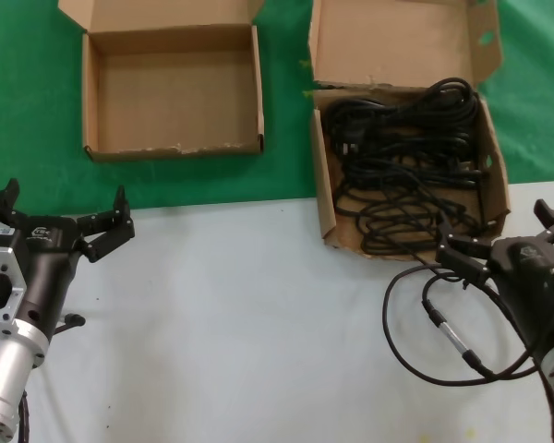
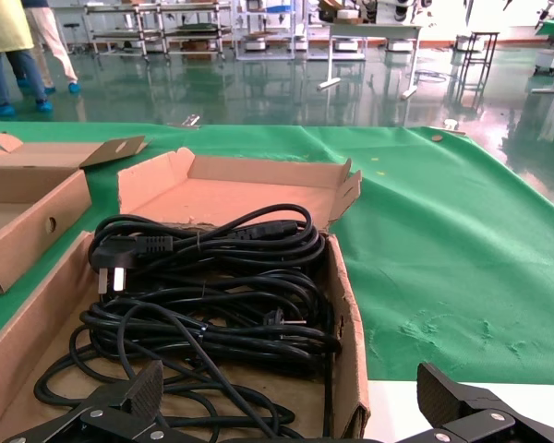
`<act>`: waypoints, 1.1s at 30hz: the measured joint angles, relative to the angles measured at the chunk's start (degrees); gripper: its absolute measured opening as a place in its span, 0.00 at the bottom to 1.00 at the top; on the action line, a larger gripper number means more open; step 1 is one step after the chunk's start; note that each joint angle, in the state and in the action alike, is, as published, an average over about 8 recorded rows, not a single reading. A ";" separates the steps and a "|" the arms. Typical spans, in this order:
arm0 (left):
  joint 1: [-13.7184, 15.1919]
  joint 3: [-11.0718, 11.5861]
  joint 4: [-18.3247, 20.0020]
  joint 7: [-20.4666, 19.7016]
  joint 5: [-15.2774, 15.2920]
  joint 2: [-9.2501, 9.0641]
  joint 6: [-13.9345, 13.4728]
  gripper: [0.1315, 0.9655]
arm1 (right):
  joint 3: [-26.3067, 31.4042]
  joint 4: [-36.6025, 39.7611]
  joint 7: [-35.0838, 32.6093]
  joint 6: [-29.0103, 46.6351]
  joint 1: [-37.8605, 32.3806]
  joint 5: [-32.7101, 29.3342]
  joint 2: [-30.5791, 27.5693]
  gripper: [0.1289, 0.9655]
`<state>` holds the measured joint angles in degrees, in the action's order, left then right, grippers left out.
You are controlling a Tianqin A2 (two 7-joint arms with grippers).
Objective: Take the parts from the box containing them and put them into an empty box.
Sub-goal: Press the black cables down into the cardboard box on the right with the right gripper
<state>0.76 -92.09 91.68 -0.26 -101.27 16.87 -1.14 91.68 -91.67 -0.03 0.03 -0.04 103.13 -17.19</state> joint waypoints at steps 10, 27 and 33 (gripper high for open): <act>0.00 0.00 0.00 0.00 0.00 0.00 0.00 1.00 | 0.00 0.00 0.00 0.00 0.00 0.00 0.00 1.00; 0.00 0.00 0.00 0.00 0.00 0.00 0.00 0.95 | 0.00 0.00 0.00 0.00 0.00 0.00 0.00 1.00; 0.00 0.00 0.00 0.00 0.00 0.00 0.00 0.89 | 0.00 0.00 0.00 0.00 0.00 0.00 0.00 1.00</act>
<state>0.76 -92.09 91.68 -0.26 -101.27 16.87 -1.14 91.68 -91.67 -0.03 0.03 -0.04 103.13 -17.19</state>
